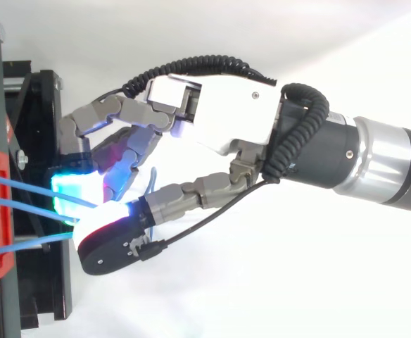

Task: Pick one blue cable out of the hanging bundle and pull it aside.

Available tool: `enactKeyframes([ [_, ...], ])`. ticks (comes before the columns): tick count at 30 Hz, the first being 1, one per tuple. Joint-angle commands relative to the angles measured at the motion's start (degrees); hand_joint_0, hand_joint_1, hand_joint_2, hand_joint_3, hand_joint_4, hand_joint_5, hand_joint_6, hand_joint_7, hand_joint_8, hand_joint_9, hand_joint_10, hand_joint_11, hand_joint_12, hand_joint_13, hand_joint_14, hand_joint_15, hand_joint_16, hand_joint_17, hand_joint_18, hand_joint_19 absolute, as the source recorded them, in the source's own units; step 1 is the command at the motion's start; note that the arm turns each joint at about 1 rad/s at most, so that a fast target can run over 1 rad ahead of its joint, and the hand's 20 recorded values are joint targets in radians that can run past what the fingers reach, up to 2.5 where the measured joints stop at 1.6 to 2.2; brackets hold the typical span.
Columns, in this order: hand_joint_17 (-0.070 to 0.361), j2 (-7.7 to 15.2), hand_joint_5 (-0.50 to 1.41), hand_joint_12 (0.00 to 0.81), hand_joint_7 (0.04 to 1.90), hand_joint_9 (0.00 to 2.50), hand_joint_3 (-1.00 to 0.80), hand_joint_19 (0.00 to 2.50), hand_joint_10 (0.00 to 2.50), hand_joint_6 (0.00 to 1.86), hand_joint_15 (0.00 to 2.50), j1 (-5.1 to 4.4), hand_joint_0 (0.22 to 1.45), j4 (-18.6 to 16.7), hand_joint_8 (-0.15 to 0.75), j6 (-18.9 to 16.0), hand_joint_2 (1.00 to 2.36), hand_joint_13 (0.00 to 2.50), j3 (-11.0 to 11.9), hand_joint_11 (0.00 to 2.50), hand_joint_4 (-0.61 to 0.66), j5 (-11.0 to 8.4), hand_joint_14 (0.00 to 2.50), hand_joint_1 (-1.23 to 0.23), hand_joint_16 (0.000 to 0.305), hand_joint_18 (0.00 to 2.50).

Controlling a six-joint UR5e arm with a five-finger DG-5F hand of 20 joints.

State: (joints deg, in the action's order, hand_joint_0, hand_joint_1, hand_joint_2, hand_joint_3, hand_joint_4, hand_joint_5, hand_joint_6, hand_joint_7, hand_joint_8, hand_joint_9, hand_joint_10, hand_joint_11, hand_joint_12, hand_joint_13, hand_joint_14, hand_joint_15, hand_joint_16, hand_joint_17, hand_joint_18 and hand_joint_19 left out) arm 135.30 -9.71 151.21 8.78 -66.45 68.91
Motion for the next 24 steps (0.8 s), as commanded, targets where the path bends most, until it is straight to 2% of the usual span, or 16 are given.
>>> enactKeyframes([
  [1, 0.089, -0.2, -0.10, 0.353, 1.18, 1.21, -0.20, 0.29, 0.01, 0.89, 0.30, -0.05, 0.56, 0.4, 0.277, 0.1, 1.02, 0.80, 0.0, 0.45, 0.10, 0.00, 0.01, -0.72, 0.039, 0.60],
  [3, 0.084, -0.4, -0.08, 0.339, 1.21, 1.26, -0.24, 0.32, 0.01, 0.86, 0.31, 0.04, 0.55, 1.0, 0.268, 0.1, 1.02, 0.80, 0.0, 0.43, 0.11, 0.00, 0.01, -0.59, 0.037, 0.57],
  [8, 0.084, -0.7, -0.07, 0.338, 1.19, 1.31, -0.23, 0.32, 0.01, 0.85, 0.30, -0.05, 0.56, 2.5, 0.266, 0.1, 1.02, 0.80, 0.0, 0.42, 0.11, 0.00, 0.01, -0.57, 0.037, 0.58],
  [16, 0.091, -1.0, -0.06, 0.354, 1.20, 1.32, -0.20, 0.31, 0.01, 0.83, 0.31, -0.05, 0.56, 2.8, 0.288, 0.0, 1.02, 0.81, 0.0, 0.42, 0.12, 0.09, 0.01, -0.54, 0.040, 0.59],
  [24, 0.084, -1.8, -0.10, 0.350, 1.26, 1.23, -0.18, 0.29, 0.02, 0.86, 0.32, 0.04, 0.57, 3.9, 0.295, 0.2, 1.02, 0.79, 0.0, 0.52, 0.15, 0.09, 0.01, -0.77, 0.037, 0.58],
])
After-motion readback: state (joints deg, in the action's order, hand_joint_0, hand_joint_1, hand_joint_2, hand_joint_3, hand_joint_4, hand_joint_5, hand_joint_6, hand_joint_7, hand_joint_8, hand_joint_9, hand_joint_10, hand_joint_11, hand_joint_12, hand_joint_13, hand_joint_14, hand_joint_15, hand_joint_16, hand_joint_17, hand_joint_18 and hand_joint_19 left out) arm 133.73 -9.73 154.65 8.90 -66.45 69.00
